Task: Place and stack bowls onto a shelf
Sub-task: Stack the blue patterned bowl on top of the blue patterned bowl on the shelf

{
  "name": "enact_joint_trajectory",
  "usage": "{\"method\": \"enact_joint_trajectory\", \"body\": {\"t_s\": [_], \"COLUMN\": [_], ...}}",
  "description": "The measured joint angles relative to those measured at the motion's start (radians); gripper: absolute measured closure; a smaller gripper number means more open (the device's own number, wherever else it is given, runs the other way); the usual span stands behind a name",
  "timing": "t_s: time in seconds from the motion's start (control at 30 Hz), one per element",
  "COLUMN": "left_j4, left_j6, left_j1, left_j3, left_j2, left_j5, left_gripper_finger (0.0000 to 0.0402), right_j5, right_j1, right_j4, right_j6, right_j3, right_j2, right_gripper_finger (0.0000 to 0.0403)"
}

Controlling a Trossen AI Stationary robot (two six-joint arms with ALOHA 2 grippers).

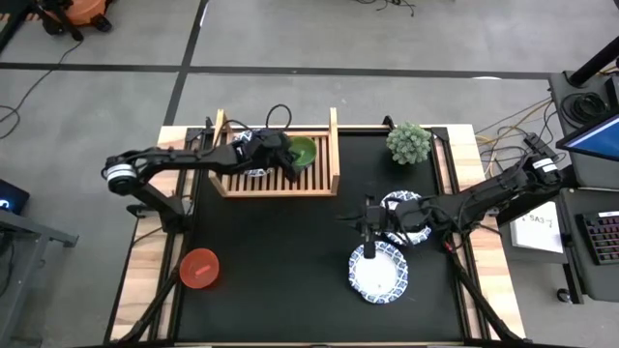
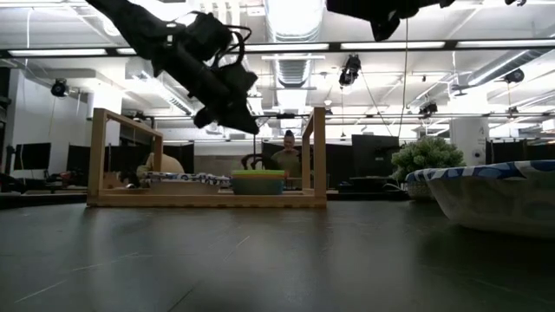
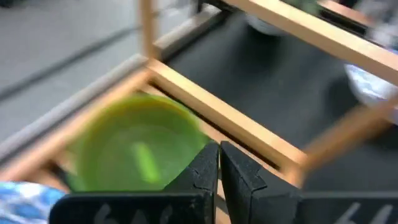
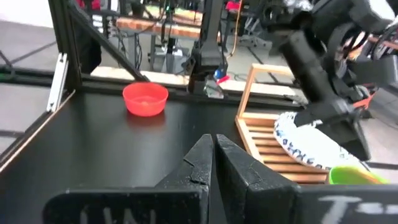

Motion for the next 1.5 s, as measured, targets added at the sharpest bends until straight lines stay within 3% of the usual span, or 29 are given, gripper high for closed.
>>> {"method": "enact_joint_trajectory", "body": {"t_s": [0.23, 0.57, 0.9, 1.03, 1.23, 1.4, 1.5], "left_j4": [-0.154, -0.603, -0.946, -0.938, -0.806, -0.679, -0.638], "left_j6": [-0.106, -0.276, -0.609, -0.631, -0.505, -0.426, -0.392], "left_j1": [-0.115, -0.386, -0.620, -0.672, -0.695, -0.695, -0.695], "left_j3": [0.010, 0.127, 0.223, 0.235, 0.235, 0.235, 0.234], "left_j2": [-0.013, -0.025, -0.025, -0.025, -0.024, -0.024, -0.024], "left_j5": [0.119, 0.121, 0.121, 0.100, 0.021, -0.045, -0.068], "left_gripper_finger": [0.0402, 0.0402, 0.0402, 0.0402, 0.0402, 0.0402, 0.0402], "right_j5": [0.001, 0.011, 0.027, 0.027, 0.027, 0.016, -0.078], "right_j1": [-0.001, -0.004, -0.033, -0.037, -0.036, -0.036, -0.036], "right_j4": [-0.108, -0.162, -0.210, -0.212, -0.226, -0.429, -0.609], "right_j6": [0.046, 0.005, -0.027, -0.026, 0.024, 0.152, 0.216], "right_j3": [0.000, 0.000, 0.000, 0.000, 0.000, 0.059, 0.123], "right_j2": [0.000, -0.008, -0.070, -0.089, -0.117, -0.145, -0.139], "right_gripper_finger": [0.0394, 0.0394, 0.0394, 0.0394, 0.0394, 0.0394, 0.0394]}}
